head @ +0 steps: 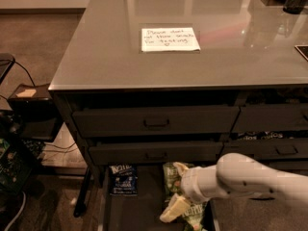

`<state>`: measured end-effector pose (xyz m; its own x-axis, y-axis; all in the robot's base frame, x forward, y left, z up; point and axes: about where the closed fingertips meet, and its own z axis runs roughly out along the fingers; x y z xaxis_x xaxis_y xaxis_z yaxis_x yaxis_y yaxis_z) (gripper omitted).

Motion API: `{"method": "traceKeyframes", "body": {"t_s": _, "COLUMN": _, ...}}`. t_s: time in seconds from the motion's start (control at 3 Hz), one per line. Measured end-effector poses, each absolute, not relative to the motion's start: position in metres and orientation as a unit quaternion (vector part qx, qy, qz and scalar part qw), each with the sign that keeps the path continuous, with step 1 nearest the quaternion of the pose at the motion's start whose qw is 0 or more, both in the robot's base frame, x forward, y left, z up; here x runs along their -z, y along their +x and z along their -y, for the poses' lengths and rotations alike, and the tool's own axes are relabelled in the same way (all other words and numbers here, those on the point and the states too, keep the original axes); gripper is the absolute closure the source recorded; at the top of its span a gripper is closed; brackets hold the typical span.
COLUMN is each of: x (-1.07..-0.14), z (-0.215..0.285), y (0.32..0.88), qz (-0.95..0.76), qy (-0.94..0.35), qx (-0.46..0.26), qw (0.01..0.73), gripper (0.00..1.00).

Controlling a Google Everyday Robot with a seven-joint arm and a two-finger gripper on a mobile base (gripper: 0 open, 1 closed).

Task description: Pick blue chip bag from bottom drawer and place on counter

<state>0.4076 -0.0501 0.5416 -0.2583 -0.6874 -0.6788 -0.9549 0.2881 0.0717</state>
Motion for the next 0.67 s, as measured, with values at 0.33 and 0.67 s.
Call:
{"method": "traceKeyframes", "body": {"t_s": 0.33, "x": -0.5030, "z": 0.0074, "y": 0.4316, "qz": -0.739, "qy": -0.557, "qx": -0.233, "qw": 0.299, "gripper": 0.00}}
{"method": "traceKeyframes", "body": {"t_s": 0.67, "x": -0.5028, "z": 0.0073, "y": 0.4314, "qz": -0.739, "qy": -0.557, "qx": -0.233, "qw": 0.299, "gripper": 0.00}}
